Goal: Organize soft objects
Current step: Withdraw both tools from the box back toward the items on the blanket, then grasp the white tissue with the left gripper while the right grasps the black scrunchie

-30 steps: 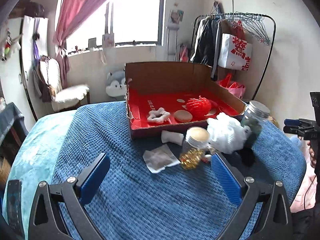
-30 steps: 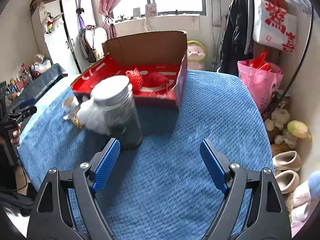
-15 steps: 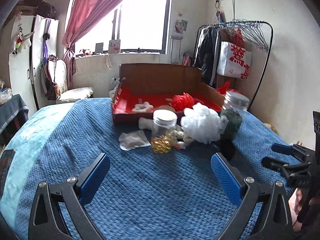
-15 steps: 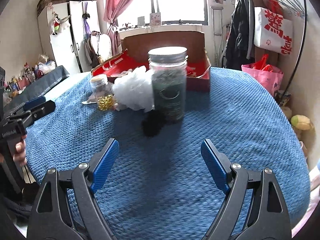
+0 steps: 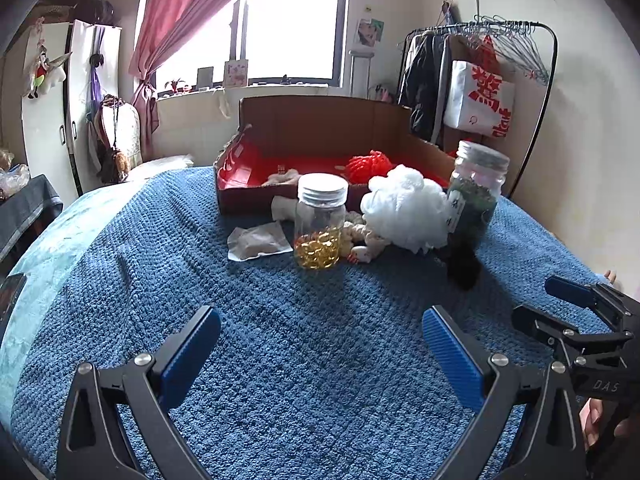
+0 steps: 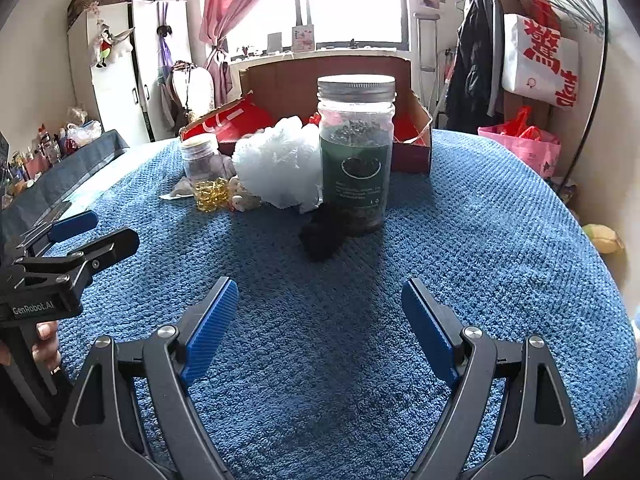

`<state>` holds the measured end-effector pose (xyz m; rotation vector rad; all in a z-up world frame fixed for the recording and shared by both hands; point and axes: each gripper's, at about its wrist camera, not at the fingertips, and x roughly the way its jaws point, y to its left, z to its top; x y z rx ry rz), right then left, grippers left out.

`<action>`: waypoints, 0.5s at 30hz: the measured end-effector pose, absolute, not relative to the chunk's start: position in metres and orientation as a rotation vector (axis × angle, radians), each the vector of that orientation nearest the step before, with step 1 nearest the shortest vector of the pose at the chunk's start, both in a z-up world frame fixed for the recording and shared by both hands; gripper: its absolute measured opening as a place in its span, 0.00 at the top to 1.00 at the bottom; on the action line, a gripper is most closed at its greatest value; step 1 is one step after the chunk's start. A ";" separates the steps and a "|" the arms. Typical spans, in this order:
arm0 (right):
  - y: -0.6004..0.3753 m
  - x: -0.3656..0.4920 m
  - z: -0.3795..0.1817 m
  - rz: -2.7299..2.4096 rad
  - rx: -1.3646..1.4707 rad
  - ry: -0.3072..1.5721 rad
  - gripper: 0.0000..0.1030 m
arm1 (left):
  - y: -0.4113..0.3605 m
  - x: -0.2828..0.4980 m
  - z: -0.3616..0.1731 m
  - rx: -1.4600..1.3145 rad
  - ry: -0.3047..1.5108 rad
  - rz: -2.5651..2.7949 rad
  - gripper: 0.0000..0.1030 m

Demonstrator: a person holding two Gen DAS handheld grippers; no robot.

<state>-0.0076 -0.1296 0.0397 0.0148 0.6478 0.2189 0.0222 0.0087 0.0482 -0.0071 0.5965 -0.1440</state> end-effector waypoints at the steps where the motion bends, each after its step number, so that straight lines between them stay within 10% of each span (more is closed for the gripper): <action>1: -0.131 -0.007 0.039 0.219 0.022 0.648 0.18 | 0.009 0.022 0.048 -0.005 0.598 -0.143 0.00; 15: -0.134 0.024 0.035 0.205 0.046 0.720 0.18 | 0.033 0.058 0.051 0.013 0.659 -0.128 0.00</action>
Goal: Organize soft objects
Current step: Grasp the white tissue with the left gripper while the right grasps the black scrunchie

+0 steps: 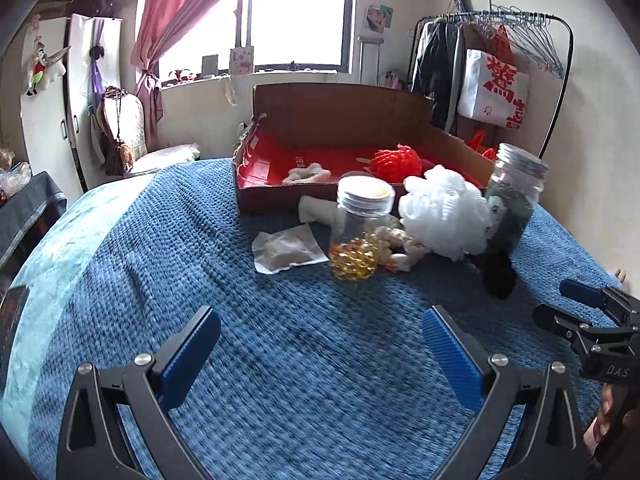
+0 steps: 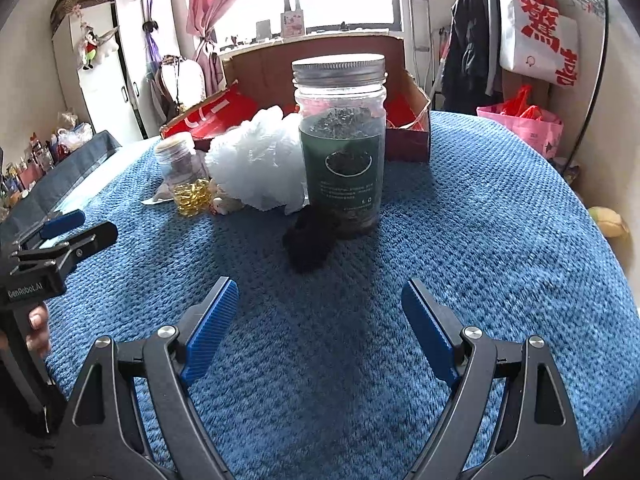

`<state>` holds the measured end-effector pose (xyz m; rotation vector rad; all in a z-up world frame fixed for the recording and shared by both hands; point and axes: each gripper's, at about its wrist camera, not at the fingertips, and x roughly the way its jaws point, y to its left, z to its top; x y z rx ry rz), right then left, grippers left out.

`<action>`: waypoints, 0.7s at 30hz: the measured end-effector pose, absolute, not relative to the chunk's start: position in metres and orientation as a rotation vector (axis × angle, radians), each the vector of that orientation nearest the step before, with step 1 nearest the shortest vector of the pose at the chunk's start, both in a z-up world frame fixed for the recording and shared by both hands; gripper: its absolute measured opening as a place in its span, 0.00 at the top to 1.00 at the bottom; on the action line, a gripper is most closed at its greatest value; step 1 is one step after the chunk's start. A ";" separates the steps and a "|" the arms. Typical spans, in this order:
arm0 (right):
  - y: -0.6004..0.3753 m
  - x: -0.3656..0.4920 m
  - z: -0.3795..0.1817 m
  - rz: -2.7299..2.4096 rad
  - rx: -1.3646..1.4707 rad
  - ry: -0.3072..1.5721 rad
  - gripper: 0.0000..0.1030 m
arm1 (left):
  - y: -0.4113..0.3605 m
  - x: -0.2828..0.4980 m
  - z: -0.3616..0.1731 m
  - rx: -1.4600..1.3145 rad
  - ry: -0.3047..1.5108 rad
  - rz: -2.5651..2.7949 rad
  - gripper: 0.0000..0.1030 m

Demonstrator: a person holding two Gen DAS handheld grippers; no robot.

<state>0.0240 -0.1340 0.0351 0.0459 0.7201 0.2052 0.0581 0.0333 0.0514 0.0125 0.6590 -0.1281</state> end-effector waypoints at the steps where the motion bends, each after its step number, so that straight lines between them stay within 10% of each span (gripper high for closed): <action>1: -0.133 0.027 0.035 0.204 0.044 0.725 0.18 | 0.035 0.064 0.052 0.027 0.667 -0.130 0.00; 15: -0.115 0.068 0.030 0.214 0.001 0.811 0.20 | 0.064 0.149 0.041 0.110 0.819 -0.244 0.18; 21: -0.111 0.077 0.024 0.224 -0.003 0.846 0.52 | 0.057 0.175 0.028 0.128 0.867 -0.287 0.34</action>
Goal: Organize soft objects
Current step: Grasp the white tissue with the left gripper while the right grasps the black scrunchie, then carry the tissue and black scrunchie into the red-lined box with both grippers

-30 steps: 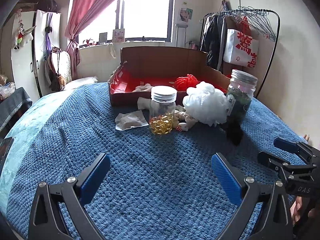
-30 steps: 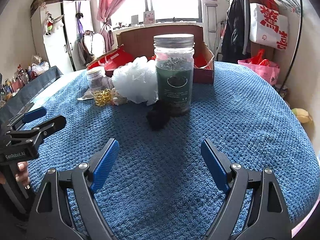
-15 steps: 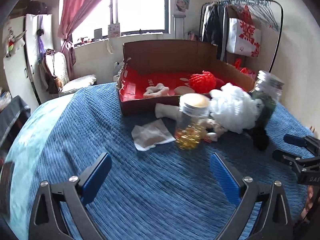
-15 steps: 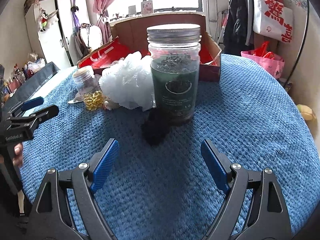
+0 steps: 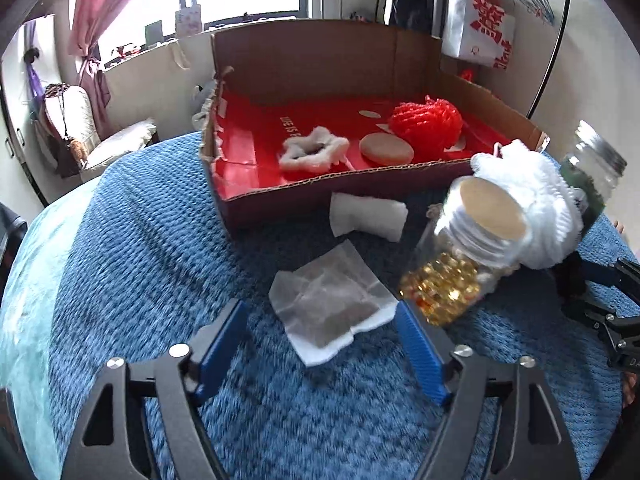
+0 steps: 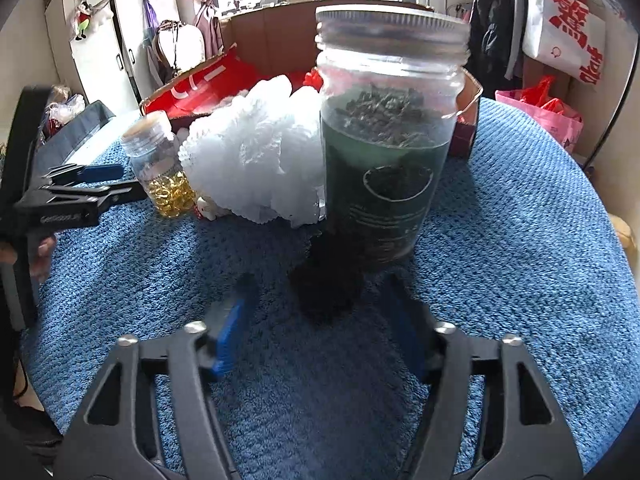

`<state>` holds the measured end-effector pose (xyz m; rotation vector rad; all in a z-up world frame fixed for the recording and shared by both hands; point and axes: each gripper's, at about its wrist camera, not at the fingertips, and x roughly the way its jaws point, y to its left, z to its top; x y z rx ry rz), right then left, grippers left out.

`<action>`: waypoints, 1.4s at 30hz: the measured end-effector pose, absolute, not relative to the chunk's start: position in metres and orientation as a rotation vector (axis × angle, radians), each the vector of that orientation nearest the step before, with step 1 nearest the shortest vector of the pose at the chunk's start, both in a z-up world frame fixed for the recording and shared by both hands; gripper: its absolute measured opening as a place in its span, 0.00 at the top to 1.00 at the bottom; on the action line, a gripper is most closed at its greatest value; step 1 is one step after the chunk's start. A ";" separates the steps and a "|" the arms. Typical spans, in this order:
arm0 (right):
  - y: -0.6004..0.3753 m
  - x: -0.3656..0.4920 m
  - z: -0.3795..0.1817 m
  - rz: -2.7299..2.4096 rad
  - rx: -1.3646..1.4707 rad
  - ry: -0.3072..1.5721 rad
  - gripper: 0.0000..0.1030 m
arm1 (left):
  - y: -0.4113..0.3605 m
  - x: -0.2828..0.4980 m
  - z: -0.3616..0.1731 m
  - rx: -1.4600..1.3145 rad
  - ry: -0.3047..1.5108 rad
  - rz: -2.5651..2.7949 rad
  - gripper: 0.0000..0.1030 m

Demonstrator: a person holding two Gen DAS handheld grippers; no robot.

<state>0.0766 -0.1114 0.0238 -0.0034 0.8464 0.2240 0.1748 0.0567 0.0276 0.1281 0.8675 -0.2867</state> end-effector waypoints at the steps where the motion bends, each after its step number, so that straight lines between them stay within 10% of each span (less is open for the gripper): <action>1: -0.111 0.076 0.023 0.236 0.000 0.847 0.67 | 0.057 0.177 0.026 0.121 0.874 -0.297 0.55; 6: -0.108 0.065 0.032 0.267 -0.025 0.795 0.71 | 0.063 0.175 0.025 0.051 0.888 -0.358 0.84; 42: -0.132 0.045 0.041 0.308 0.008 0.778 0.70 | 0.035 0.085 0.052 0.006 0.787 -0.397 0.85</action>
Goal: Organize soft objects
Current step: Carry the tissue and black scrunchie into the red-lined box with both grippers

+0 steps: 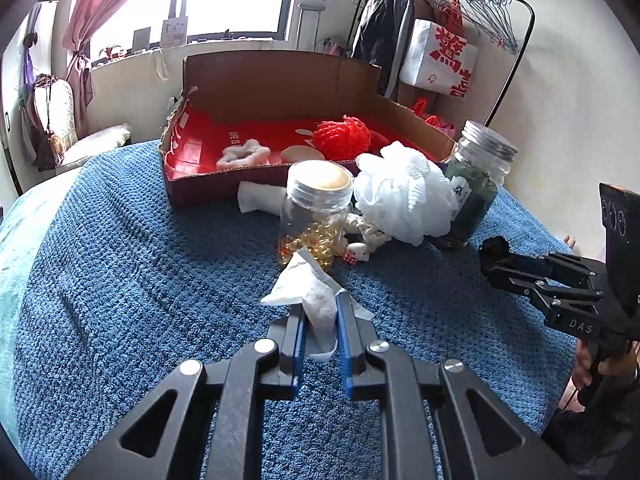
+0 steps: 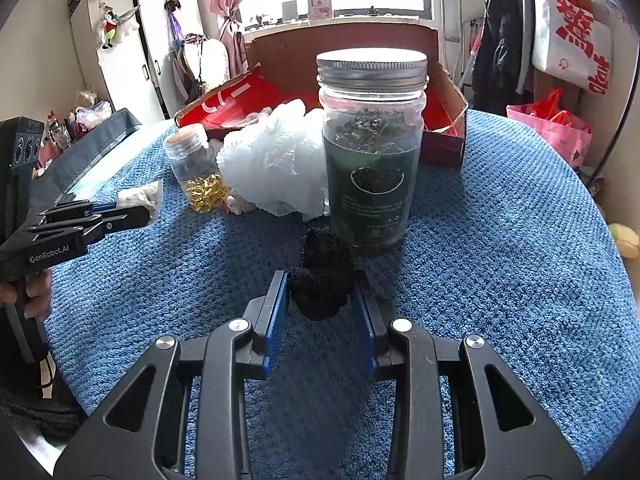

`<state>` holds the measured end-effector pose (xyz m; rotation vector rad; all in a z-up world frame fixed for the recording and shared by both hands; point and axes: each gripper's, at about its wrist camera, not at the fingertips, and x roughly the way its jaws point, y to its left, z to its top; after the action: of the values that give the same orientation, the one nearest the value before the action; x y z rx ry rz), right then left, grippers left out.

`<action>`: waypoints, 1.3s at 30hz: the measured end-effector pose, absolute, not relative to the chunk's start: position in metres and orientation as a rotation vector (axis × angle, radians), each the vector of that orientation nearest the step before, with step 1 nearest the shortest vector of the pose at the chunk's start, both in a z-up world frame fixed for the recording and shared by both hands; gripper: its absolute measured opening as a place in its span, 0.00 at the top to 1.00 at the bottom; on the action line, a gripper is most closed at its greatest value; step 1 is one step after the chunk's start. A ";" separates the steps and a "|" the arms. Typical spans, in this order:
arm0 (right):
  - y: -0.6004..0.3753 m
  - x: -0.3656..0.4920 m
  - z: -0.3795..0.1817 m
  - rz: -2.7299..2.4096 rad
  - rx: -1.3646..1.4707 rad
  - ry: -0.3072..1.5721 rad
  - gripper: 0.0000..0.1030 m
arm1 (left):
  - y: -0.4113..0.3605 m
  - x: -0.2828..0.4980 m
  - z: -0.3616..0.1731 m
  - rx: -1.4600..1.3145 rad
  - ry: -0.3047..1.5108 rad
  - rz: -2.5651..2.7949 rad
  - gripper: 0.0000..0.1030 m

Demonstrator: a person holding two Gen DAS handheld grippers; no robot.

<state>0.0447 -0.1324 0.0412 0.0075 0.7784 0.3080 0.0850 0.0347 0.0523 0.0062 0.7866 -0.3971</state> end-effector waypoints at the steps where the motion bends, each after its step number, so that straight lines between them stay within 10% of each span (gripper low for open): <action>1: -0.132 0.045 0.041 0.308 0.008 0.778 0.71 | 0.034 0.086 0.052 0.007 0.786 -0.399 0.85; 39: -0.217 0.181 0.123 0.308 0.005 0.699 0.70 | 0.040 0.205 0.127 0.096 0.707 -0.400 0.85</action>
<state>0.1809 -0.2173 0.1230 0.0047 0.6990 0.3083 0.2047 0.0397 0.1270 0.0956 0.7068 -0.3996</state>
